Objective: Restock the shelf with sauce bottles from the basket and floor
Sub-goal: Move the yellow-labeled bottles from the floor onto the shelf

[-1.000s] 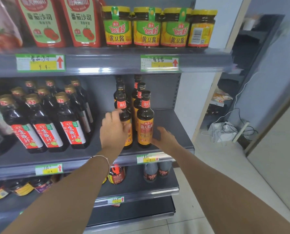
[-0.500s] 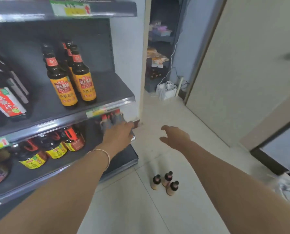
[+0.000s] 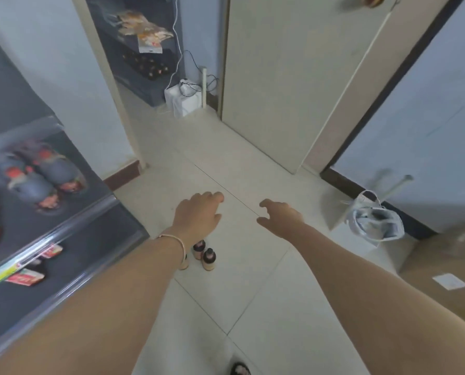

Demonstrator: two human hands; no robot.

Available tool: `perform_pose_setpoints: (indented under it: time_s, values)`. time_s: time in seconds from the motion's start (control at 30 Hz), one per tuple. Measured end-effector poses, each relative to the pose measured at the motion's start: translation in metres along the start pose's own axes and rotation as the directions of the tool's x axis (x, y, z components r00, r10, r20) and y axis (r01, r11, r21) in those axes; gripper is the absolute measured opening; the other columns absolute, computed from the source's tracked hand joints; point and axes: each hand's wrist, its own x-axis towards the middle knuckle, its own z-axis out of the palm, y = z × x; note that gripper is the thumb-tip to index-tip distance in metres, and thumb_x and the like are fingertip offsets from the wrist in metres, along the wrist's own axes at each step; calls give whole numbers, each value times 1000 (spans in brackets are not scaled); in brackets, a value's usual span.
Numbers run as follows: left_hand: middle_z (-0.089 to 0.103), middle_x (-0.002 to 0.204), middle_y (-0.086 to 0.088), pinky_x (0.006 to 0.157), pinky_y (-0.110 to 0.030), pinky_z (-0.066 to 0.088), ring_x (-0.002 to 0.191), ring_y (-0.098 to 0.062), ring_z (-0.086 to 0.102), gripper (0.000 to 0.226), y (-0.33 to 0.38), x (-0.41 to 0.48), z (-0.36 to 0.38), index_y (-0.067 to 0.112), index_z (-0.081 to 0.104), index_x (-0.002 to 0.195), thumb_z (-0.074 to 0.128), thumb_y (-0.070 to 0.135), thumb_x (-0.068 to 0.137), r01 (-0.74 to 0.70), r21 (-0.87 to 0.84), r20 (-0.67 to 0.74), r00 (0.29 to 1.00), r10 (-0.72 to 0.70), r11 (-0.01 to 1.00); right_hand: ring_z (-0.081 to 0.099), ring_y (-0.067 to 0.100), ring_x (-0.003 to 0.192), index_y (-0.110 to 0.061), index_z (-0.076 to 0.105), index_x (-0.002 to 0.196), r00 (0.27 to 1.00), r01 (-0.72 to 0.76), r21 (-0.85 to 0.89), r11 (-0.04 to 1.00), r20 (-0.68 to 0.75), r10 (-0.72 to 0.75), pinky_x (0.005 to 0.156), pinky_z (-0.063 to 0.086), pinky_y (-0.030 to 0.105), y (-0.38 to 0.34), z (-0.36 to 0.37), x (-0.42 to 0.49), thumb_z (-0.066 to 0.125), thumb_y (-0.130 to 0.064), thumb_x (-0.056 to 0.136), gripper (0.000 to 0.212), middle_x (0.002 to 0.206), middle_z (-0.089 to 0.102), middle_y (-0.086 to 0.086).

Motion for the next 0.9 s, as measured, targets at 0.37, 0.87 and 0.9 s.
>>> perform_pose_setpoints:
  time_s: [0.37,0.87,0.9]
  values:
    - [59,118,-4,81,-39,47,107,-26,55,35,-20,56,50,19,43,128,46,26,95,71,-13,115,991,-69,997,54,22,117,-27,40,138,996,-15,79,997,87,8,85,45,33,22,24,66,47,-35,95,45,130,55,0]
    - [56,118,-10,82,-41,48,105,-32,55,35,-152,155,313,14,45,123,51,28,91,20,36,335,942,-31,999,53,25,117,-21,39,140,937,-160,311,937,345,46,98,47,40,9,303,229,54,-26,93,50,133,52,6]
    - [55,118,-10,83,-41,48,105,-33,55,38,-159,161,335,14,45,124,53,29,90,17,51,338,941,-33,999,53,25,118,-21,38,141,933,-167,318,933,356,46,97,47,39,13,329,240,56,-24,92,52,133,52,6]
